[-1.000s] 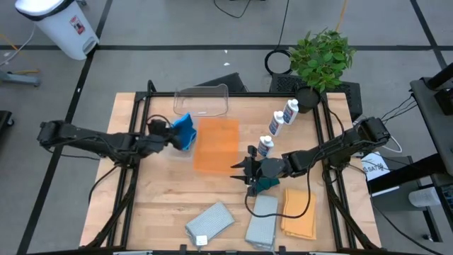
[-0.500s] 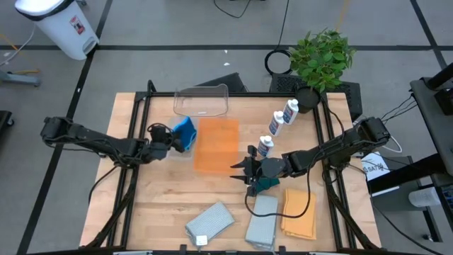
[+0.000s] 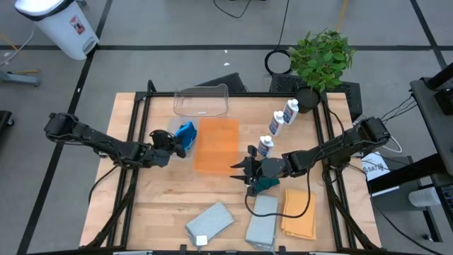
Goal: Pick & Place Kitchen Items
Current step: Put the sponge into the white bin
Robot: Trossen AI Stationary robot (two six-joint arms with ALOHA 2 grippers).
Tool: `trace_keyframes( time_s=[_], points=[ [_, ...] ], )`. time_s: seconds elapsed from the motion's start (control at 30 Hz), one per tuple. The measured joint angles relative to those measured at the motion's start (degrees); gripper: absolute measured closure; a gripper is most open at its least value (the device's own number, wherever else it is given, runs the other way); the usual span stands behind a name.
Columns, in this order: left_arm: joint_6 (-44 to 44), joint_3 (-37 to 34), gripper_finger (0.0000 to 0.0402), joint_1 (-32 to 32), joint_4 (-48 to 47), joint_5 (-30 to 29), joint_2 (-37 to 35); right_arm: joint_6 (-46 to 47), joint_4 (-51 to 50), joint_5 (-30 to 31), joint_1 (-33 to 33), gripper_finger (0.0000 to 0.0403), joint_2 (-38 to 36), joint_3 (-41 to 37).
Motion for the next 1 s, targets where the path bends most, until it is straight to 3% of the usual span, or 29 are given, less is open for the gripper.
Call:
trace_keyframes(
  time_s=[0.23,0.67,1.0],
  points=[
    [-1.01,0.00,0.0313,0.47,0.03,-1.28,2.02,-0.02,-0.02,0.00,-0.01,0.0273,0.00,0.00],
    [5.80,0.00,0.0175,1.16,-0.10,0.51,1.76,-0.02,-0.05,-0.02,-0.02,0.0273,0.00,0.00],
    [15.30,0.16,0.0147,1.16,1.57,0.68,1.74,-0.02,-0.35,-0.02,-0.01,0.0273,0.00,0.00]
  ],
)
